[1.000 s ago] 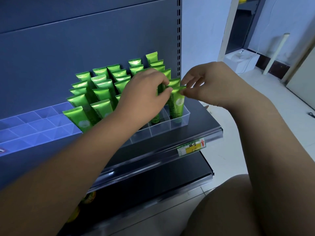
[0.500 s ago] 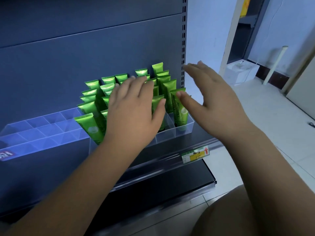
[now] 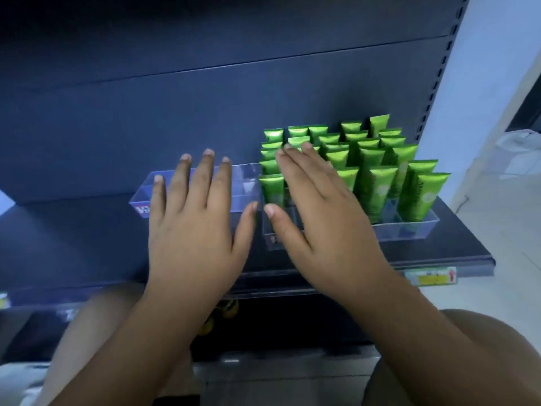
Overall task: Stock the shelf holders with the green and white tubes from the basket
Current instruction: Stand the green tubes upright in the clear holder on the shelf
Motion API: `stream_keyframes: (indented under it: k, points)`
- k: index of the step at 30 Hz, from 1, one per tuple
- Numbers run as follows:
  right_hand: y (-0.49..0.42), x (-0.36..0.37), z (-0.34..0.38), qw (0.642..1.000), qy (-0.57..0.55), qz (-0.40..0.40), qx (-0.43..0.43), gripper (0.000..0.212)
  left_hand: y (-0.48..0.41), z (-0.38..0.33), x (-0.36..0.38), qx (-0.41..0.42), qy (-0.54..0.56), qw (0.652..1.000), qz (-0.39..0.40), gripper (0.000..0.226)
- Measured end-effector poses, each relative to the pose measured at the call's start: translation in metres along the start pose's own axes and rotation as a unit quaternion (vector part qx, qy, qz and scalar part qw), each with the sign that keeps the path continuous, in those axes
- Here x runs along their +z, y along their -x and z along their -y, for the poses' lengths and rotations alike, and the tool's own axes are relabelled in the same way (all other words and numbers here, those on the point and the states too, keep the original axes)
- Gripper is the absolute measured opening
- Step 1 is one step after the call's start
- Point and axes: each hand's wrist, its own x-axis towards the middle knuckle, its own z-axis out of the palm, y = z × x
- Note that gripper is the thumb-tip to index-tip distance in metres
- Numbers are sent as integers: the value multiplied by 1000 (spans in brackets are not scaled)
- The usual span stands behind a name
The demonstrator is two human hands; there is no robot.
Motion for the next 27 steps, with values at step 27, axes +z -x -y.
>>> stream_keyframes:
  k: [27]
  points:
    - [80, 320, 384, 845, -117, 458, -251, 44, 405, 306, -50, -521, -131, 831, 144, 54]
